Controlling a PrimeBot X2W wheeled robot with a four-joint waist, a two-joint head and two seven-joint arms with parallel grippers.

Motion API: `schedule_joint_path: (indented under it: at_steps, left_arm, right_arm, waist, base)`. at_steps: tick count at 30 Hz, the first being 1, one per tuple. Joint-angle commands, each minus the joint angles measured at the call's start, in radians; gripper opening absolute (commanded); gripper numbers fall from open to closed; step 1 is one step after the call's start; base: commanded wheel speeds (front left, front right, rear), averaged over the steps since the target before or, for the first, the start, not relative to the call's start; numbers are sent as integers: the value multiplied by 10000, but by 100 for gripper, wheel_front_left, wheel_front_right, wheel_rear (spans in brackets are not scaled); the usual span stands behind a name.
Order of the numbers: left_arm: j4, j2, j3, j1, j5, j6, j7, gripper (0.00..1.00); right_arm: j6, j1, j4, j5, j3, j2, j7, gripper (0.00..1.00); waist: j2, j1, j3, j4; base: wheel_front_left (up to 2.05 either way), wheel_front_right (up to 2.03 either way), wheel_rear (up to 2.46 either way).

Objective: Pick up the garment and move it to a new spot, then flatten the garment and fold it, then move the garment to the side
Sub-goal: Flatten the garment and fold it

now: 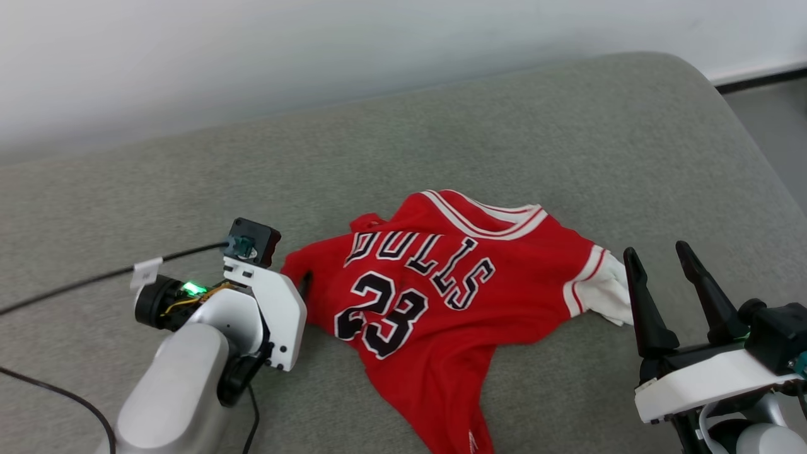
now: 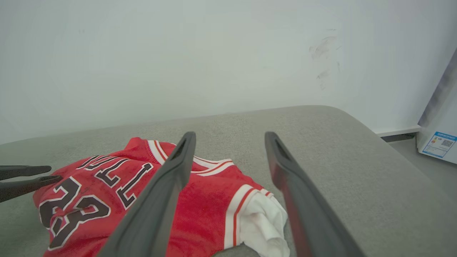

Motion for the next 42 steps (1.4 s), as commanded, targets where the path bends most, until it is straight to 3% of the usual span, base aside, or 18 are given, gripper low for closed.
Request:
schedule_joint_path:
  at_steps: [1, 9, 10, 12, 18, 27, 35, 42]
  left_arm:
    - [154, 136, -81, -186, -94, -109, 515, 100]
    - [1046, 575, -674, 18, -826, -629, 3772, 100]
    - [1113, 591, -756, 121, -946, -677, 4098, 61]
    - [1117, 565, -889, 331, -1166, -758, 4517, 0]
    - [296, 731, -738, 125, -846, -475, 3584, 0]
    - [-2093, 893, -488, 926, -372, 321, 1848, 0]
    - [-4429, 1225, -959, 3657, -347, 1032, 2064, 0]
    - [-4441, 748, -1453, 6002, -1224, 1538, 2435, 0]
  right_arm:
    - [-3, -120, 79, 29, 11, 69, -69, 100]
    - [-3, -256, 379, 201, 86, 171, -368, 100]
    - [-1, -270, 402, 205, 105, 183, -397, 100]
    - [-3, -302, 426, 200, 111, 187, -458, 100]
    - [-3, -270, 356, 44, -34, 176, -419, 100]
    - [-3, 85, 71, -170, -374, 180, -113, 100]
    - [-3, 490, -299, -388, -614, 229, 300, 100]
    - [-3, 892, -540, -493, -479, 279, 518, 100]
  waist:
    - [0, 0, 364, -441]
    - [0, 0, 655, -937]
    - [0, 0, 663, -973]
    - [0, 0, 664, -1012]
    - [0, 0, 419, -716]
    - [0, 0, -379, 611]
    - [0, 0, -1006, 1468]
    - [0, 0, -1348, 1586]
  base:
    - [0, 0, 0]
    - [0, 0, 0]
    - [0, 0, 0]
    - [0, 0, 0]
    - [0, 0, 0]
    - [0, 0, 0]
    - [0, 0, 0]
    - [0, 0, 0]
